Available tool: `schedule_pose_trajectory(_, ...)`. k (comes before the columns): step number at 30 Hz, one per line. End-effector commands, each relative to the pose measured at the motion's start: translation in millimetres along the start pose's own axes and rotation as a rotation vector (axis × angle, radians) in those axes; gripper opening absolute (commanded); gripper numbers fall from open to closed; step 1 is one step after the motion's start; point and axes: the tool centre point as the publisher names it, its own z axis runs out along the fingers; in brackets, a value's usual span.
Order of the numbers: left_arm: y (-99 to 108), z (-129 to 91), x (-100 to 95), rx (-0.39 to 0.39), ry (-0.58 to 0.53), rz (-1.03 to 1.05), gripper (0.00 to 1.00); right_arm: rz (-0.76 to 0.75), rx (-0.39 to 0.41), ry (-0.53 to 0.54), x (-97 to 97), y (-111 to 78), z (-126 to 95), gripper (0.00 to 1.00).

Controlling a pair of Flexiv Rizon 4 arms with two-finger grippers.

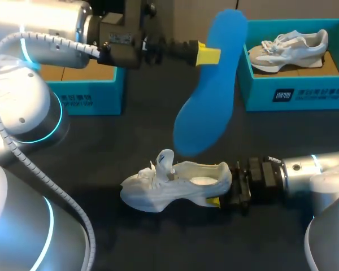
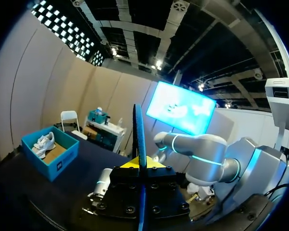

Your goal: Take the shoe out of the shoebox, open the shoe tongue, remove and reinsert the insole, then place the shoe into the shoebox

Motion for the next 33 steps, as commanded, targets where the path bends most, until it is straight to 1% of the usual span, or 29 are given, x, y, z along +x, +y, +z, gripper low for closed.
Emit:
schedule_pose_trajectory(1, -1, -6, 14.0, 0.022, -0.009, 0.004, 0.00, 0.000, 0.002, -0.002, 1.7, -2.2, 3, 0.00)
schedule_pose_trajectory(5, -4, -11, 23.6, 0.015, 0.048, 0.004, 0.00, 0.000, 0.002, -0.002, 1.7, -2.2, 3, 0.00)
schedule_pose_trajectory(7, -4, -13, 24.8, 0.015, 0.043, 0.001, 0.00, 0.000, 0.002, -0.002, 1.7, -2.2, 3, 0.00)
schedule_pose_trajectory(11, -6, -19, 26.6, 0.007, 0.081, -0.016, 0.00, 0.000, 0.002, -0.002, 1.7, -2.2, 3, 0.00)
schedule_pose_trajectory(14, -6, -22, 27.7, 0.008, 0.073, -0.015, 0.00, 0.000, 0.002, -0.002, 1.7, -2.2, 3, 0.00)
schedule_pose_trajectory(18, -5, -25, 33.9, 0.012, 0.071, -0.004, 0.00, 0.000, 0.002, -0.002, 1.7, -2.2, 3, 0.00)
schedule_pose_trajectory(21, -3, -29, 37.8, 0.015, 0.075, -0.001, 0.00, 0.000, 0.002, -0.002, 1.7, -2.2, 3, 0.00)
schedule_pose_trajectory(22, -1, -32, 38.6, 0.027, 0.093, -0.008, 0.00, 0.000, 0.002, -0.002, 1.7, -2.2, 3, 0.00)
schedule_pose_trajectory(33, 8, -41, 39.5, 0.066, 0.086, -0.007, 0.00, 0.000, 0.002, -0.002, 1.7, -2.2, 3, 0.00)
